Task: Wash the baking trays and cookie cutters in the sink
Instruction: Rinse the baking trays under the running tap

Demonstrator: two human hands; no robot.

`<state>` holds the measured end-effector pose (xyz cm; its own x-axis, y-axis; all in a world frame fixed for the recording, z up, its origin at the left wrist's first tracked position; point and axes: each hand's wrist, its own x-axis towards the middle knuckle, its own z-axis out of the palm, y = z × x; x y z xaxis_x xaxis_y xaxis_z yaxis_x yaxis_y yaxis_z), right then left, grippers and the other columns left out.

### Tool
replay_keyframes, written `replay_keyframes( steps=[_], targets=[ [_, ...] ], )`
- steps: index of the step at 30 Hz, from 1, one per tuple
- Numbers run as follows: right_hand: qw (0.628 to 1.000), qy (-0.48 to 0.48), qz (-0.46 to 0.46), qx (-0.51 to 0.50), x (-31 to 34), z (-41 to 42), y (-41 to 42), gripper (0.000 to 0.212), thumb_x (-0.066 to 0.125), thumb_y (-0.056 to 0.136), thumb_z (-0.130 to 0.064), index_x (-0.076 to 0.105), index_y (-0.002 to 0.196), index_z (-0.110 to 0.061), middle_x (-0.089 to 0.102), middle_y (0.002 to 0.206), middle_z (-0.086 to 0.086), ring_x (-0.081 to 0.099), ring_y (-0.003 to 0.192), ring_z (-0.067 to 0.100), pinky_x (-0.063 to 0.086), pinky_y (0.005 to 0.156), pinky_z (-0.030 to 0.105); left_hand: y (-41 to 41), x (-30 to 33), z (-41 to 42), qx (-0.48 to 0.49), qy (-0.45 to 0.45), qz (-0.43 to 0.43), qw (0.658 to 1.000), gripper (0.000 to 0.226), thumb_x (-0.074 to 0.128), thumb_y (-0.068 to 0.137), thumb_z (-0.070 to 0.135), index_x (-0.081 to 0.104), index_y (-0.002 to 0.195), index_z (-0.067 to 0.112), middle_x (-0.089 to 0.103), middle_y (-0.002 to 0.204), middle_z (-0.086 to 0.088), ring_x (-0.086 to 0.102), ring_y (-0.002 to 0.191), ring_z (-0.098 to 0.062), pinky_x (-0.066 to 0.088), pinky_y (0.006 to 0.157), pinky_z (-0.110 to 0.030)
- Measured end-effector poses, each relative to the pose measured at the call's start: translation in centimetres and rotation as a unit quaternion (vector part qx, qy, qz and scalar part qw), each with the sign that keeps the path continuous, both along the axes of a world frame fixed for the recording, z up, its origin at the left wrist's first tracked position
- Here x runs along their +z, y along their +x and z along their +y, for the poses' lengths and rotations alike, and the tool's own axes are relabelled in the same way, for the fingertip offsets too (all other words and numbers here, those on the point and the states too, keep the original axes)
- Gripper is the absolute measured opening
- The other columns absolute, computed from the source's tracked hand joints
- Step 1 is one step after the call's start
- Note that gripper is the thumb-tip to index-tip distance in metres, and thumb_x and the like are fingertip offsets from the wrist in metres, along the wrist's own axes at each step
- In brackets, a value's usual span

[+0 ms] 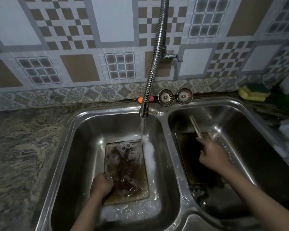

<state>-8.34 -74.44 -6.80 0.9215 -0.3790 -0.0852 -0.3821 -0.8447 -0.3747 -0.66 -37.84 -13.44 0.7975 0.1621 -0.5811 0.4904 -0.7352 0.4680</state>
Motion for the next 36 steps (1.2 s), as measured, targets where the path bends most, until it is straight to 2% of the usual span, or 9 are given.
replay_keyframes(
  steps=[4,8,14,19,22,26,31,33,36],
  targets=[
    [1.000,0.017,0.014,0.012,-2.9,0.8,0.7,0.059,0.055,0.083,-0.010,0.045,0.141,-0.019,0.042,0.145,0.003,0.053,0.120,0.024,0.048,0.093,0.031,0.0,0.6,-0.6,-0.007,-0.001,-0.045,0.999,0.012,0.064,0.078,0.017,0.061,0.090,0.017,0.066,0.100,-0.009,0.060,0.094,-0.029,0.047,0.074,-0.031],
    [0.991,0.130,0.010,-0.001,-3.1,1.1,1.8,0.057,0.060,0.088,-0.013,0.042,0.142,-0.018,0.022,0.157,0.000,0.041,0.132,0.019,0.036,0.106,0.029,0.2,0.4,-0.3,-0.009,-0.033,-0.077,0.996,0.025,0.067,0.072,0.013,0.062,0.094,0.024,0.069,0.104,-0.006,0.062,0.095,-0.027,0.051,0.079,-0.034],
    [0.981,0.152,-0.118,-0.022,-0.4,3.4,2.5,0.040,0.061,0.089,-0.012,0.057,0.129,-0.013,0.036,0.149,0.008,0.034,0.137,0.023,0.024,0.107,0.024,-0.5,2.2,-1.4,-0.036,-0.054,-0.183,0.981,0.039,0.049,0.082,-0.002,0.058,0.114,0.017,0.064,0.093,-0.005,0.060,0.079,-0.023,0.046,0.063,-0.030],
    [0.970,0.159,-0.173,0.066,1.9,8.5,2.1,0.036,0.059,0.089,-0.011,0.060,0.125,-0.014,0.041,0.145,0.006,0.038,0.134,0.019,0.027,0.106,0.023,0.1,4.5,-2.4,-0.017,-0.103,-0.217,0.971,0.033,0.044,0.091,0.002,0.057,0.119,0.014,0.060,0.092,-0.003,0.061,0.083,-0.022,0.055,0.074,-0.039],
    [0.969,0.134,-0.135,0.160,3.0,11.9,1.8,0.040,0.054,0.093,-0.019,0.053,0.133,-0.016,0.038,0.147,0.001,0.035,0.136,0.015,0.027,0.106,0.019,-0.1,5.6,-2.6,0.022,-0.141,-0.201,0.969,0.033,0.042,0.091,0.001,0.058,0.116,0.017,0.059,0.093,0.000,0.057,0.078,-0.012,0.051,0.066,-0.030],
    [0.955,0.062,0.025,0.289,3.9,14.5,2.3,0.059,0.046,0.096,-0.037,0.028,0.148,-0.017,0.020,0.158,0.000,0.015,0.145,0.016,0.014,0.118,0.030,-0.9,6.6,-3.7,0.113,-0.254,-0.131,0.952,0.036,0.039,0.092,-0.003,0.056,0.116,0.017,0.061,0.104,-0.006,0.063,0.089,-0.022,0.056,0.070,-0.037],
    [0.924,-0.086,0.231,0.292,4.9,12.7,5.9,0.079,0.034,0.096,-0.055,0.006,0.151,-0.006,0.001,0.160,0.012,0.000,0.147,0.026,0.005,0.118,0.038,-1.9,7.2,-4.9,0.120,-0.323,-0.125,0.930,0.033,0.035,0.098,0.000,0.056,0.116,0.017,0.058,0.094,0.005,0.058,0.084,-0.008,0.048,0.050,-0.015],
    [0.912,-0.155,0.253,0.282,4.6,12.1,7.6,0.083,0.027,0.095,-0.059,0.002,0.151,-0.003,-0.001,0.159,0.017,-0.003,0.147,0.029,0.000,0.118,0.041,-2.4,7.0,-5.6,0.122,-0.333,-0.129,0.926,0.031,0.035,0.100,0.006,0.057,0.113,0.024,0.060,0.104,0.003,0.058,0.088,-0.006,0.048,0.057,-0.016],
    [0.913,-0.207,0.223,0.271,4.0,12.9,9.2,0.078,0.022,0.097,-0.056,0.000,0.150,-0.004,-0.004,0.158,0.020,-0.007,0.147,0.031,-0.008,0.117,0.045,-2.8,6.7,-6.4,0.143,-0.374,-0.132,0.907,0.034,0.036,0.101,0.013,0.059,0.106,0.037,0.060,0.116,0.001,0.060,0.103,-0.013,0.054,0.083,-0.034]
  ],
)
